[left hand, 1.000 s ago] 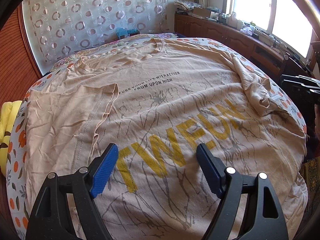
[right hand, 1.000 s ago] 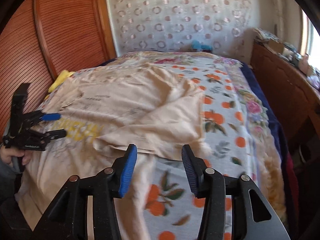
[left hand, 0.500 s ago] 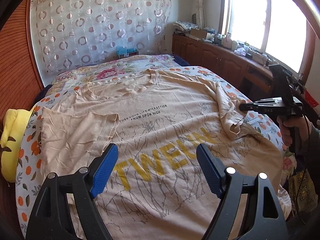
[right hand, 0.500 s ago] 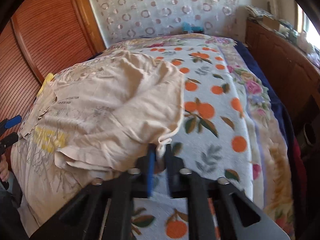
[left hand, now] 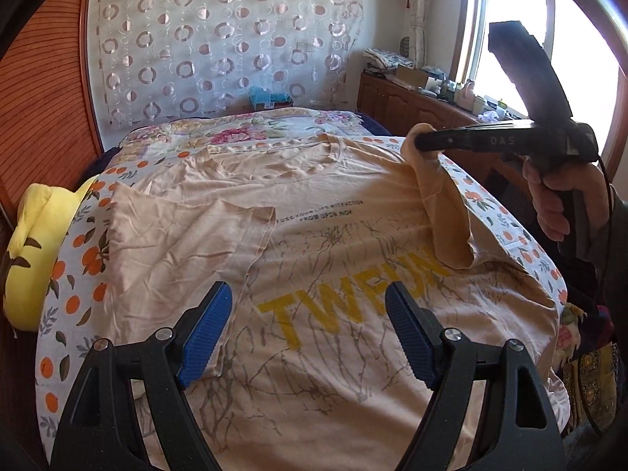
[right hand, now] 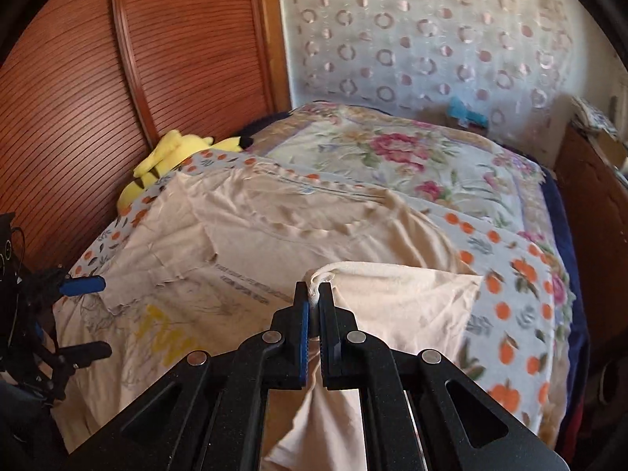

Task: Fold small clothes

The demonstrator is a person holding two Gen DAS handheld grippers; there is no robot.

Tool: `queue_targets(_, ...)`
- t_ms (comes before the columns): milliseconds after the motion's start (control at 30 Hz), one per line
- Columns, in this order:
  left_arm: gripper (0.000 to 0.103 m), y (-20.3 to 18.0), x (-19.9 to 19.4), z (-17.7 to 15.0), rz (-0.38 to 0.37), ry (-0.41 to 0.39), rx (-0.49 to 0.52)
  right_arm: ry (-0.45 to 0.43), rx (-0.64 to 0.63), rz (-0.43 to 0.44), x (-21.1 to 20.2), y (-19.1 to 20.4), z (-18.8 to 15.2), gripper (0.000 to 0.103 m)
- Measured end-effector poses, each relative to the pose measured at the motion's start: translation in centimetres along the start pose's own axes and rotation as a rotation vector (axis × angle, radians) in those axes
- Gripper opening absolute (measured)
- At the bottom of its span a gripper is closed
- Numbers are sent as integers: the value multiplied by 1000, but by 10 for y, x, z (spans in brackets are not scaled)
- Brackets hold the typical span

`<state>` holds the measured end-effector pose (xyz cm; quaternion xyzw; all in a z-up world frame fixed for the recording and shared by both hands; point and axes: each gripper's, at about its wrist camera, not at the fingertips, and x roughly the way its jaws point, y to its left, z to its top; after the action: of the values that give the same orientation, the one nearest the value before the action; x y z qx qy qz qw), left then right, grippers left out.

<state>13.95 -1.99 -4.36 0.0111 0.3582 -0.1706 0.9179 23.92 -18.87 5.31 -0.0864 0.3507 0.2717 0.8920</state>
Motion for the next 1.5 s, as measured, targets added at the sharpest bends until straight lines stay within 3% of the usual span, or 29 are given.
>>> queue_targets(167,81,10,1,-7,2,12,-19,61,-24,16,35,-3,9,7)
queue_targets(233,81,12,2,-9,2,17,-25,67,-21,16,36,-3,8,23)
queue_targets(300,81,12,3,-10,-2,19,-31,46,-23,-15,29,-5,7,45)
queue_targets(367,81,10,4,-10,-13,20,-34,27,-15,-43,21,-9,3,50)
queue_targets(500,81,0,8,-10,-26,22,-12,12,20,-144,5,-24,-26,52)
queue_targets(767,81,-23,20,-2,-71,34,-6,70,131,-271,-2,-63,-106,52)
queue_targets(1033,81,-56,36,8,-115,65,38,84,203,-283,-9,-81,-123,52)
queue_targets(1133,81,-71,43,11,-147,82,64,74,212,-287,-6,-86,-124,58)
queue_targets(1200,76,-80,49,11,-162,101,81,61,226,-303,-6,-89,-128,70)
queue_targets(1300,70,-95,62,11,-189,134,106,62,252,-310,-7,-93,-131,78)
queue_targets(1500,46,-119,82,14,-253,186,136,61,255,-323,-8,-91,-132,83)
